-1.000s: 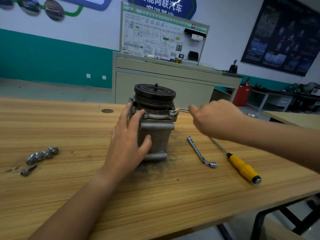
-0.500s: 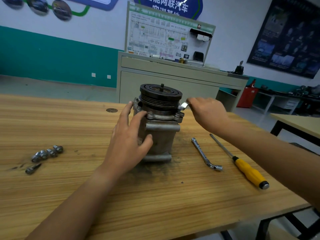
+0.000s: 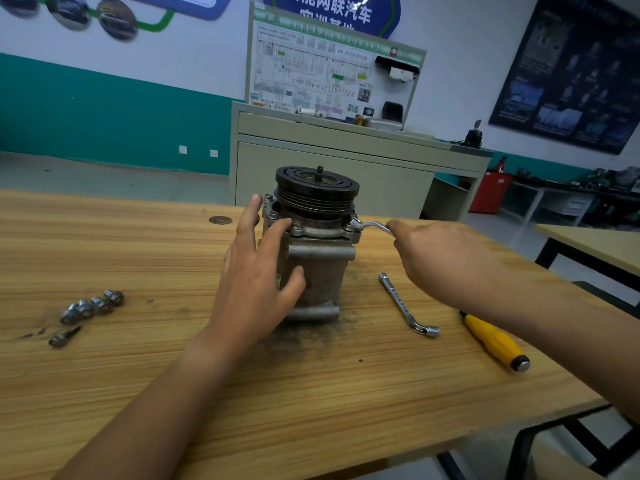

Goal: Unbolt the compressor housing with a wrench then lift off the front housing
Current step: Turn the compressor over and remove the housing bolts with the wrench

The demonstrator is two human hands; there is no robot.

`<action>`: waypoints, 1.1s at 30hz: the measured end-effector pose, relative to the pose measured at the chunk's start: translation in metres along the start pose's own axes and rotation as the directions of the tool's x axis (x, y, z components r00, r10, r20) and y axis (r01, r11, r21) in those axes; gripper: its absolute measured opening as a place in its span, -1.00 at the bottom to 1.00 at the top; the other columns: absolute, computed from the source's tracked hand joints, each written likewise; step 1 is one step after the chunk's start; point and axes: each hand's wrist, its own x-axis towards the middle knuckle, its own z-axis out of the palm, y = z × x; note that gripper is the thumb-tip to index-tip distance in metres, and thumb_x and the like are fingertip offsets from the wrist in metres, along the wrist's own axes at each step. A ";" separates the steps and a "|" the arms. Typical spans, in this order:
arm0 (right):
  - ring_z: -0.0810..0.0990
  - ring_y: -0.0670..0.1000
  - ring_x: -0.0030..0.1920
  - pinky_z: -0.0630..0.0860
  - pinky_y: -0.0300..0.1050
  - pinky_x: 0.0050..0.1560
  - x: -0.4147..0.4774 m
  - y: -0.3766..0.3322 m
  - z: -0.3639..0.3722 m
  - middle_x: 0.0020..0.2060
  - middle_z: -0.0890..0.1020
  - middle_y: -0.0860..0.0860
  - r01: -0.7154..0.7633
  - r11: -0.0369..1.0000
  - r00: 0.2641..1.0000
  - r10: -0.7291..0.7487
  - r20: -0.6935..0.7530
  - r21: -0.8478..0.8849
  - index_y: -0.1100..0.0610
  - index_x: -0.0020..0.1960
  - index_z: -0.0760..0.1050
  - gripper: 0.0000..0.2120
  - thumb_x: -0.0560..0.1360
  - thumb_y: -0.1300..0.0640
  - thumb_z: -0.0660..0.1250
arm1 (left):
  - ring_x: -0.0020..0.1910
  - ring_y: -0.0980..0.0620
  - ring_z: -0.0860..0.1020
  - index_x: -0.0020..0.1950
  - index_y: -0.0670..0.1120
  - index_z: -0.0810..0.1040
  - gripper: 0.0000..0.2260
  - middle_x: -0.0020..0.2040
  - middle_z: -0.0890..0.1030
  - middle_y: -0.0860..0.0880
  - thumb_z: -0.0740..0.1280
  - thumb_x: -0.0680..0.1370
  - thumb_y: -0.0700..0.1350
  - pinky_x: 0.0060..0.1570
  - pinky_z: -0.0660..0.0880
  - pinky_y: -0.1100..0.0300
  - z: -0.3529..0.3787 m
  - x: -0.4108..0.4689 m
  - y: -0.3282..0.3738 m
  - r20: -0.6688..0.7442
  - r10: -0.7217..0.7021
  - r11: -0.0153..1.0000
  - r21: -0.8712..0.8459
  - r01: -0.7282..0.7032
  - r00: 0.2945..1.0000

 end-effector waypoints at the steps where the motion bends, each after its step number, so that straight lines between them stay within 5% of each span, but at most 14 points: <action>1: 0.34 -0.05 -0.42 0.28 -0.19 -0.49 0.000 -0.004 -0.001 -0.42 0.33 -0.04 0.000 1.000 1.000 0.000 0.020 -0.012 0.10 0.24 0.27 -0.72 0.55 0.27 0.15 | 0.45 -0.18 0.19 0.36 -0.15 0.38 -0.49 0.53 0.02 -0.15 0.41 0.44 -0.15 0.30 0.31 -0.25 0.000 0.000 0.000 -0.001 -0.001 1.000 0.000 0.001 1.000; 8: 0.21 -0.03 -0.51 0.12 -0.19 -0.57 0.002 -0.013 -0.018 -0.47 0.25 0.00 0.122 0.959 0.990 -0.101 0.096 -0.255 0.24 0.18 0.29 -0.73 0.49 0.35 0.17 | 0.47 -0.15 0.15 0.38 -0.13 0.36 -0.49 0.53 0.01 -0.12 0.40 0.45 -0.15 0.33 0.29 -0.23 0.000 -0.001 0.000 0.001 -0.024 1.000 -0.001 0.024 1.000; 11: 0.22 -0.05 -0.52 0.11 -0.20 -0.56 0.013 -0.009 -0.029 -0.48 0.25 -0.01 0.202 0.935 0.977 -0.174 0.119 -0.290 0.19 0.07 0.35 -0.88 0.55 0.24 0.12 | 0.48 -0.11 0.12 0.40 -0.10 0.34 -0.48 0.54 -0.02 -0.08 0.38 0.46 -0.12 0.34 0.28 -0.20 0.000 -0.001 0.000 0.006 -0.036 0.999 -0.004 0.036 0.999; 14: 0.25 -0.08 -0.51 0.10 -0.20 -0.54 0.022 0.003 -0.032 -0.48 0.29 -0.04 0.279 0.926 0.960 -0.258 0.112 -0.256 0.13 -0.01 0.32 -0.83 0.57 0.05 0.05 | 0.49 -0.07 0.09 0.42 -0.09 0.31 -0.47 0.54 -0.04 -0.05 0.37 0.48 -0.11 0.37 0.25 -0.17 0.001 -0.002 0.000 0.007 -0.052 0.999 -0.011 0.052 0.999; 17: 0.27 -0.07 -0.53 0.14 -0.20 -0.53 0.027 0.018 -0.018 -0.49 0.33 -0.04 0.321 0.905 0.946 -0.294 0.133 -0.281 0.13 0.06 0.27 -0.85 0.59 0.06 0.04 | 0.50 -0.03 0.05 0.45 -0.05 0.27 -0.45 0.54 -0.07 -0.01 0.35 0.50 -0.09 0.40 0.21 -0.11 0.001 -0.004 -0.002 0.021 -0.062 0.998 -0.019 0.063 0.998; 23: 0.51 0.09 -0.20 0.37 -0.06 0.01 0.061 0.023 0.009 -0.12 0.54 0.07 0.297 0.910 0.953 -0.301 0.030 -0.289 0.17 0.19 0.29 -0.75 0.52 0.30 0.14 | 0.48 -0.05 0.10 0.45 -0.02 0.27 -0.44 0.52 -0.04 0.05 0.35 0.47 -0.02 0.35 0.27 -0.18 -0.004 0.003 -0.011 -0.021 -0.065 0.998 -0.010 0.064 0.998; 28: 0.50 0.10 0.16 0.24 -0.03 0.32 0.075 0.018 0.033 0.16 0.53 0.11 0.264 0.939 0.955 -0.286 -0.074 -0.220 0.19 0.35 0.26 -0.64 0.56 0.31 0.11 | 0.49 0.00 0.08 0.48 0.05 0.18 -0.35 0.50 -0.07 0.19 0.26 0.43 0.17 0.37 0.26 -0.18 -0.006 0.004 -0.018 0.011 -0.103 0.995 -0.015 0.103 0.995; 31: 0.57 0.16 -0.03 0.45 -0.02 -0.04 0.061 0.018 0.031 -0.02 0.59 0.15 0.199 0.977 0.962 -0.209 -0.173 -0.074 0.22 0.32 0.33 -0.69 0.59 0.26 0.11 | 0.48 0.05 0.07 0.50 0.08 0.11 -0.34 0.50 -0.06 0.22 0.22 0.45 0.19 0.37 0.24 -0.06 -0.004 0.004 -0.020 0.032 -0.100 0.994 -0.034 0.101 0.994; 33: 0.53 0.06 -0.38 0.33 -0.17 -0.43 0.037 0.016 0.030 -0.33 0.54 0.07 0.165 0.967 0.953 -0.106 -0.284 0.192 0.25 0.22 0.41 -0.76 0.58 0.20 0.17 | 0.47 0.06 0.11 0.50 0.09 0.08 -0.34 0.50 -0.05 0.22 0.22 0.46 0.19 0.33 0.25 -0.01 -0.004 0.005 -0.022 0.044 -0.103 0.994 -0.038 0.104 0.994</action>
